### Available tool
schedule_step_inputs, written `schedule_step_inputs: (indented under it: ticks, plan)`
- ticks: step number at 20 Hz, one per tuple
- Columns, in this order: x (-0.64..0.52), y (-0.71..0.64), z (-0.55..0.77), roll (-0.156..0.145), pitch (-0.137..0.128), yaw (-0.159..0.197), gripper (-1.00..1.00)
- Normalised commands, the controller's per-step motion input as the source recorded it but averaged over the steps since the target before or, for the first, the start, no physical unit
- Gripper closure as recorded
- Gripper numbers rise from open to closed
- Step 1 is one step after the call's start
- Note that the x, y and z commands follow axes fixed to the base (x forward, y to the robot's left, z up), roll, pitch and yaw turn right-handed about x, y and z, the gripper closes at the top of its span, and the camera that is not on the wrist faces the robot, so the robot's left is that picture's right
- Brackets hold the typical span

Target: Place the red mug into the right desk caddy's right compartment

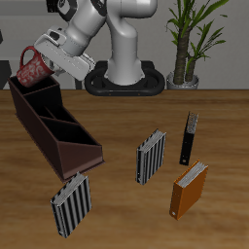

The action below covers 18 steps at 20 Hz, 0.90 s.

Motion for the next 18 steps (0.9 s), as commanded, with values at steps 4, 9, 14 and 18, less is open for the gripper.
schedule_step_inputs:
  ticks: [4,9,14,18]
  plan:
    - [0.08,-0.15,-0.11,-0.007,0.018,0.007,1.00]
    - [0.08,-0.14,-0.17,-0.015,0.034,-0.006,1.00]
    - [0.03,0.14,-0.05,0.028,-0.012,0.012,1.00]
    - [0.10,-0.04,-0.19,-0.036,0.028,0.056,1.00]
